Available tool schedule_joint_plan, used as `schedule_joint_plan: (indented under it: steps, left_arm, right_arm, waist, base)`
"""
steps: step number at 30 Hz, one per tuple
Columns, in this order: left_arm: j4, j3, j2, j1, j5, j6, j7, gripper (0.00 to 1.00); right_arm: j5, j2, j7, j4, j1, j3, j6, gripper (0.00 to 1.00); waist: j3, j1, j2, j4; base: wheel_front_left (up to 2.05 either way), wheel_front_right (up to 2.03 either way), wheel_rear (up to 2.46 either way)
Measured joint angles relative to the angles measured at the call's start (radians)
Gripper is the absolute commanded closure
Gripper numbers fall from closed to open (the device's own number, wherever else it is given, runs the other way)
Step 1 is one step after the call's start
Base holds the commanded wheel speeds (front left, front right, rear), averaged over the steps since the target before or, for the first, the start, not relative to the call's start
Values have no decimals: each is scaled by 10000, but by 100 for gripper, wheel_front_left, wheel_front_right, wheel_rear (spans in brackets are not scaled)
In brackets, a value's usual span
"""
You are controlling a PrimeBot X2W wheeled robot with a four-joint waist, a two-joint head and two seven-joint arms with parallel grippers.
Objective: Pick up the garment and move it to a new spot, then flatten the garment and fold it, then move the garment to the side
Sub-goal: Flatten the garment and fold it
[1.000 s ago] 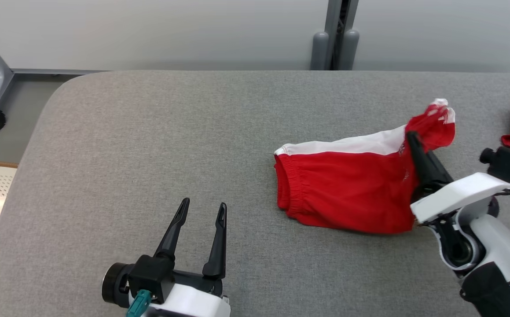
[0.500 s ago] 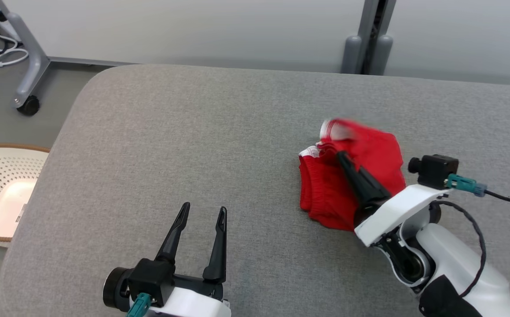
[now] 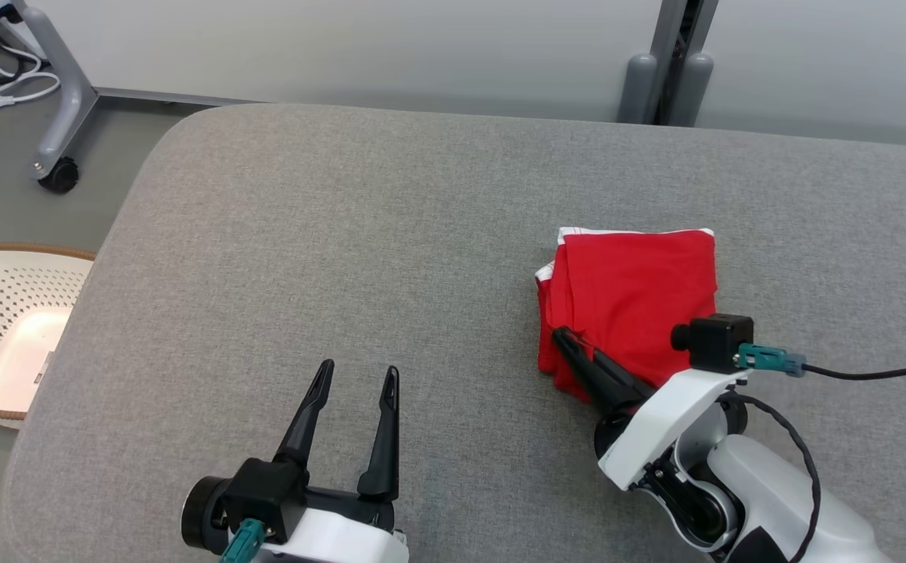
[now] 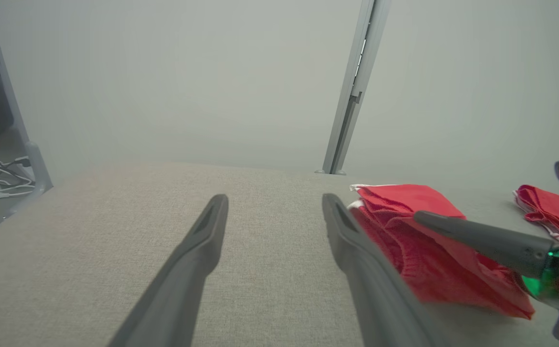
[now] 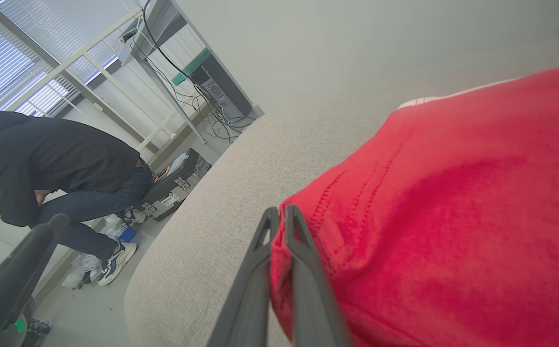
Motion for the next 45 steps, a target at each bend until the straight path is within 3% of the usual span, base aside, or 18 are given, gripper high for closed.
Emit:
schedule_joint_plan:
  steps: [2,3,4,11,16,21,22,25,30,34,45]
  left_arm:
    - [33,2,0,-4,2,2,0,0]
    - [56,0,0,-6,8,2,0,0]
    - [56,0,0,-6,8,2,0,0]
    - [198,102,0,9,94,-4,0,0]
    - [207,265,0,45,163,46,0,0]
    - [161,472,0,63,163,82,0,0]
    - [113,554,0,74,163,96,0,0]
    - [59,686,-2,148,165,167,0,0]
    - [-12,907,0,232,171,232,0,0]
    - [-10,980,-4,273,171,255,0,0]
    - [84,1122,0,740,174,343,0,0]
  right_arm:
    - [13,38,46,4,8,88,0,100]
    - [23,58,81,42,19,121,0,76]
    - [23,58,81,42,19,121,0,0]
    - [31,104,-495,-69,62,-98,0,0]
    - [-759,-313,-1060,-123,62,-811,0,0]
    - [-1829,-347,-1152,33,495,-2378,0,0]
    - [-2449,-313,-1164,-125,749,-3202,0,0]
    - [-3595,-161,-1166,-401,1292,-4312,0,0]
    - [-5375,345,-1166,-936,2318,-5614,0,0]
    - [-6171,909,-1166,-1557,3133,-6594,0,0]
    - [-7714,1277,-1166,-2953,4932,-6842,0,0]
  waist:
    - [-20,0,0,-54]
    - [-34,0,0,-82]
    - [-34,0,0,-82]
    - [-225,0,0,-329]
    - [-437,0,0,-620]
    - [-623,0,0,-1002]
    - [-676,0,0,-1160]
    - [-726,0,0,-1385]
    - [-834,0,0,-1687]
    - [-919,0,0,-1792]
    - [-1430,0,0,-1912]
  base:
    - [0,0,0]
    - [0,0,0]
    - [0,0,0]
    - [0,0,0]
    - [0,0,0]
    - [0,0,0]
    - [0,0,0]
    - [0,0,0]
    - [0,0,0]
    - [0,0,0]
    - [0,0,0]
